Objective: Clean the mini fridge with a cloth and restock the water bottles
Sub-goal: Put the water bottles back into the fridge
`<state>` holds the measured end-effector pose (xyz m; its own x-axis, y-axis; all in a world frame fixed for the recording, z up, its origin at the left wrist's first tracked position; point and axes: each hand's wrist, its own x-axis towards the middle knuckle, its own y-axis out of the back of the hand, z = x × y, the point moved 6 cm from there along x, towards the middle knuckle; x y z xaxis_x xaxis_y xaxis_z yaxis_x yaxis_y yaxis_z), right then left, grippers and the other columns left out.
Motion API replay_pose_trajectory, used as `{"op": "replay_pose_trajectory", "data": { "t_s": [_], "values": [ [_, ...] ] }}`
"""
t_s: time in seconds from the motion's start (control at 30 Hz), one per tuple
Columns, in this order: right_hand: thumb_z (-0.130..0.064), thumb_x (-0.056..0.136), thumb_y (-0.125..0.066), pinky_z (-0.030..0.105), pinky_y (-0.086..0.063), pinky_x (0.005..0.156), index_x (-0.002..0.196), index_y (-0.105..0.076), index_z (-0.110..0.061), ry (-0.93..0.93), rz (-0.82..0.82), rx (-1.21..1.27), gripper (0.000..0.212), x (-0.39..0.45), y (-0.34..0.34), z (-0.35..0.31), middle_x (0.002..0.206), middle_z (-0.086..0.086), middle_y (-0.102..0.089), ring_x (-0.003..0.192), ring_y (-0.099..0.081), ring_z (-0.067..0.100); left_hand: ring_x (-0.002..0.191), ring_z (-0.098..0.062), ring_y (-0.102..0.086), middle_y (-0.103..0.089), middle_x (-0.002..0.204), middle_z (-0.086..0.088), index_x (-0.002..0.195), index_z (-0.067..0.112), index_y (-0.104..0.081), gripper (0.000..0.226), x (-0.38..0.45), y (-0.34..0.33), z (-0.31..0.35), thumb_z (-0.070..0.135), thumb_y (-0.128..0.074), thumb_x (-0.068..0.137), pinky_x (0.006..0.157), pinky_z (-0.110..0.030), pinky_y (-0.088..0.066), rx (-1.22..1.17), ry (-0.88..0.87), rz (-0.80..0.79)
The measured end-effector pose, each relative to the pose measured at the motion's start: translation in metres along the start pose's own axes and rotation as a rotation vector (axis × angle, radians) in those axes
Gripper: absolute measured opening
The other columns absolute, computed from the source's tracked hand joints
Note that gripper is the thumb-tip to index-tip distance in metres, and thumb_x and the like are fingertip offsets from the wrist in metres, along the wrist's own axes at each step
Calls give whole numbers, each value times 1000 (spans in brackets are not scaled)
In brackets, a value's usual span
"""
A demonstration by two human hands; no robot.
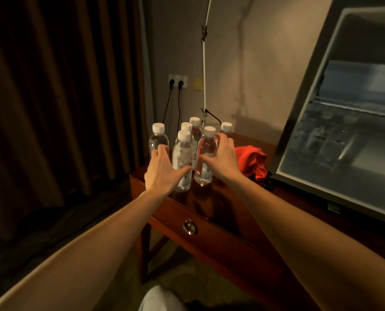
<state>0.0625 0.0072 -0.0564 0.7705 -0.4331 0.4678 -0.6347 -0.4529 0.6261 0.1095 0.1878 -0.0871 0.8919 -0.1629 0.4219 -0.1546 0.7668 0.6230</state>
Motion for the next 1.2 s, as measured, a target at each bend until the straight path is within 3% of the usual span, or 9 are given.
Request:
{"op": "replay_pose_trajectory", "data": {
  "t_s": [0.13,0.27,0.53,0.67,0.73,0.87,0.93,1.03,1.2],
  "values": [
    [-34,68,-77,36,-41,96,125,-48,-20,-55,-6,0,65,4,-9,11,119,9,-48,112,-46,26,105,-20,-59,-58,119,-1,124,21,-44,75,3,-16,1,54,-82,68,81,-35,-52,-104,-25,-26],
    [-33,69,-79,40,-43,95,122,-45,-19,-74,7,7,65,6,-17,19,116,10,-49,110,-48,28,94,-9,-57,-62,107,7,118,25,-49,62,7,-21,-1,44,-84,70,71,-23,-41,-251,4,25],
    [-33,74,-78,30,-41,70,111,-37,-15,11,50,-2,58,2,-5,12,105,10,-67,99,-63,33,83,0,-56,-60,97,15,113,26,-53,55,6,-20,2,43,-84,71,66,-19,-41,-281,-39,47],
    [-43,69,-80,37,-52,74,108,-35,-22,26,41,54,62,-8,9,14,97,1,-67,89,-65,22,80,5,-58,-60,94,17,113,24,-55,57,0,-23,16,41,-86,68,68,-14,-45,-340,-71,-14],
    [-39,68,-83,28,-51,69,107,-36,-25,15,37,80,63,-15,18,21,93,-5,-65,84,-65,14,87,-1,-60,-61,98,15,113,24,-56,58,-6,-26,24,42,-86,67,73,-17,-47,-350,-99,-26],
    [-35,68,-86,10,-41,64,108,-39,-29,11,69,118,62,-32,51,38,94,-11,-61,81,-59,-3,79,10,-54,-59,91,21,110,26,-56,56,-20,-29,54,45,-86,67,66,-8,-38,-373,-130,-61],
    [-39,66,-87,13,-46,67,109,-40,-29,6,87,114,64,-39,71,49,98,-9,-62,84,-61,-1,75,13,-56,-58,84,24,105,31,-54,54,-28,-34,73,47,-86,65,64,-8,-38,-410,-140,-95],
    [-46,62,-86,29,-56,72,108,-42,-31,-6,148,76,65,-45,107,69,95,-6,-66,84,-65,8,77,16,-57,-62,83,22,103,33,-56,53,-40,-50,102,48,-87,63,66,-11,-44,-470,-153,-134],
    [-32,69,-85,13,-42,66,114,-47,-21,-36,246,12,60,-48,174,103,97,-5,-65,86,-63,10,90,0,-63,-69,99,11,114,26,-61,62,-53,-90,157,42,-89,61,82,-28,-55,-532,-190,-184]
  ]
}}
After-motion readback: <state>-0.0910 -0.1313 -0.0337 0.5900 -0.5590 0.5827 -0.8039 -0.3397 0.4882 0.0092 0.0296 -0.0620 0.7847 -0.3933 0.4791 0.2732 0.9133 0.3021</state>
